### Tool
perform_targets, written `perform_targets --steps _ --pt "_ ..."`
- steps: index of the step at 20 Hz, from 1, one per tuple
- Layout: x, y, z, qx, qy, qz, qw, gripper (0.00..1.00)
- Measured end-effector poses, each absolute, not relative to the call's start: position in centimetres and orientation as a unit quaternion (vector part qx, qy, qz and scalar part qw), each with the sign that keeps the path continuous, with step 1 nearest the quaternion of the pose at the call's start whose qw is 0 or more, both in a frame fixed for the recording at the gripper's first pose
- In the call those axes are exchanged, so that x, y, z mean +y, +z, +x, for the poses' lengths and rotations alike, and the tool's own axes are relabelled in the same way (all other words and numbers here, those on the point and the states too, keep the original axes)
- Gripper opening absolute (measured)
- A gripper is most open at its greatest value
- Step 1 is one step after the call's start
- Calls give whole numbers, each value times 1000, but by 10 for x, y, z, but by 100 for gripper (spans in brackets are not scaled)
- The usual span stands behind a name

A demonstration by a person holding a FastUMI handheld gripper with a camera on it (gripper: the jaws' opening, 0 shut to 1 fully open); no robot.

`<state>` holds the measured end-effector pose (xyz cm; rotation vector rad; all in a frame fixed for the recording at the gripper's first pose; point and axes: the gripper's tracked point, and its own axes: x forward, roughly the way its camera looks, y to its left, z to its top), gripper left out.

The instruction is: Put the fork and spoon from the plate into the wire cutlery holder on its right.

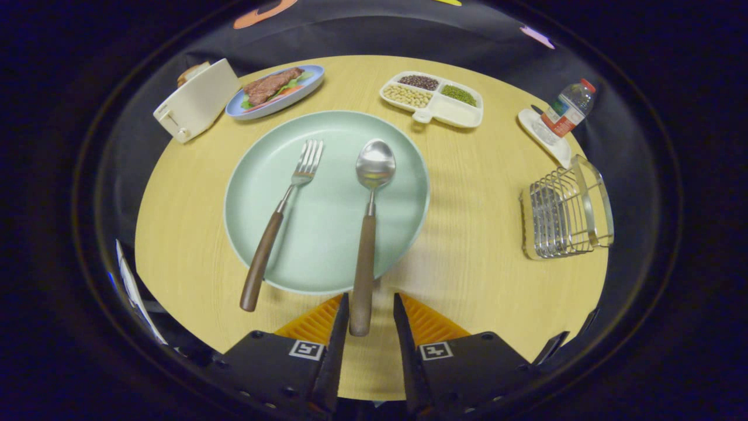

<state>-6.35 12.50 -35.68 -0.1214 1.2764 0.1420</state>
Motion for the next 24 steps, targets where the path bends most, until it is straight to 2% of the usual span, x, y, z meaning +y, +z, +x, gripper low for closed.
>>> perform_targets --steps 4,6,7,11,24 --pt "122 -356 -59 592 63 -55 802 12" --pt "122 -351 -56 577 72 -58 811 10" --pt "122 -346 -54 567 76 -53 818 5" --pt "117 -333 -53 540 78 -25 838 1" --pt "89 -265 -62 461 105 -24 881 1"
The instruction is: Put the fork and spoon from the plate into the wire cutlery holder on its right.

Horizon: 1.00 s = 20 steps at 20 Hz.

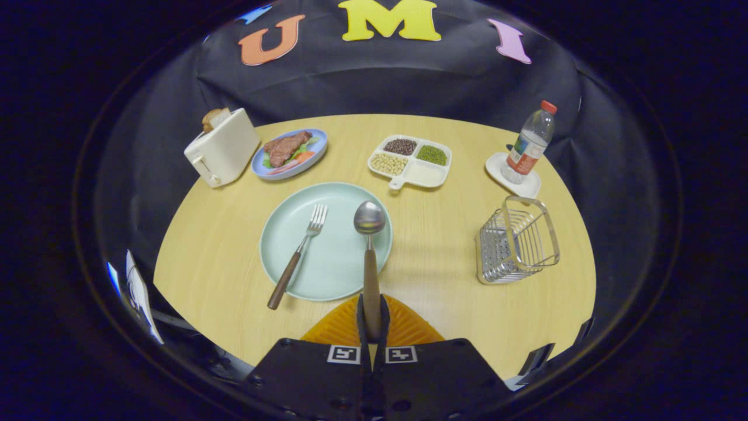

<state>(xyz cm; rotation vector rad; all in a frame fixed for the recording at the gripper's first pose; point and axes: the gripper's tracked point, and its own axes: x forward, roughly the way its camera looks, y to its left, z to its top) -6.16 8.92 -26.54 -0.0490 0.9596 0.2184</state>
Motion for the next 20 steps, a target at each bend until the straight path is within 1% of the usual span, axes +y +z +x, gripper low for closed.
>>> perform_targets --steps 4,9,14,20 --pt "65 -234 -66 438 97 -6 893 1" --pt "6 -206 -70 419 58 8 906 1" --pt "-50 -208 -74 423 10 29 905 1" --pt "-70 -220 -71 441 -9 42 897 1"
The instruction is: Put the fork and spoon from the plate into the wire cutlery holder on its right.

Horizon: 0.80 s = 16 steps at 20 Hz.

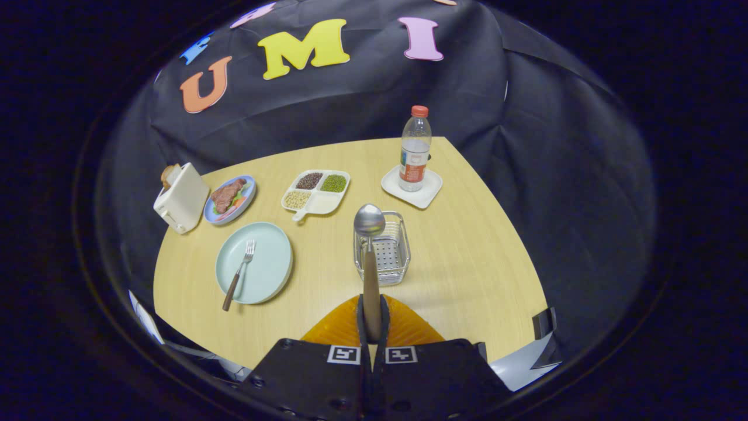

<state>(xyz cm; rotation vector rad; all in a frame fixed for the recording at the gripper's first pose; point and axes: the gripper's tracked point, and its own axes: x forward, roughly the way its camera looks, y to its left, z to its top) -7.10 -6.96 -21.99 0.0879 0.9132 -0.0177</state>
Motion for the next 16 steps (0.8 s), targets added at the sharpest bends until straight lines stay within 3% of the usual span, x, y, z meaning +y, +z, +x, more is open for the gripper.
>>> perform_targets --steps 6,12,14,16 --pt "-79 -235 -68 461 -22 44 886 2" --pt "-91 -223 -46 430 -32 11 902 11" --pt "-91 -216 -42 422 -33 6 906 17" --pt "-89 -214 -42 419 -31 6 907 33"
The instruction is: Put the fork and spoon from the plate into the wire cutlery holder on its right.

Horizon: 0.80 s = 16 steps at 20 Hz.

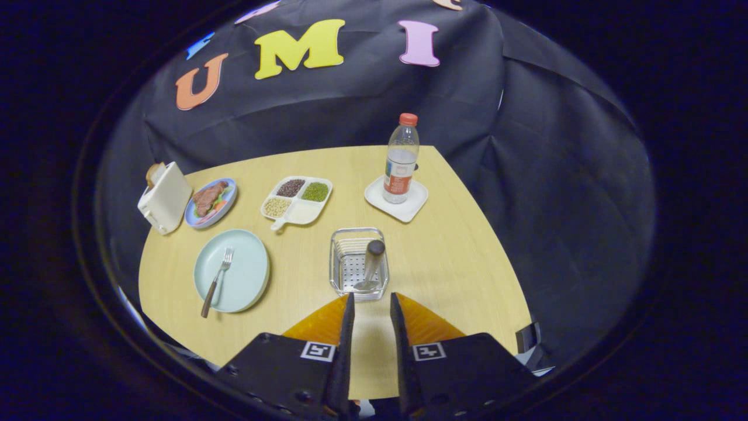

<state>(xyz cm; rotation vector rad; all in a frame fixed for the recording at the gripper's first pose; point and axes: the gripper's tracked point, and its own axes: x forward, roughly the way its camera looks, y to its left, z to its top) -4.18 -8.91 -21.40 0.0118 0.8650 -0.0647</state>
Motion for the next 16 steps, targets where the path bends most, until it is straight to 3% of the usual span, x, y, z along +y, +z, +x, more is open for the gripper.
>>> perform_targets --steps 1,3,16 --pt "-89 -214 -42 418 -32 4 908 43" --pt "-85 -212 -41 415 -28 3 909 49" --pt "-38 -198 -42 396 -3 -11 918 62"
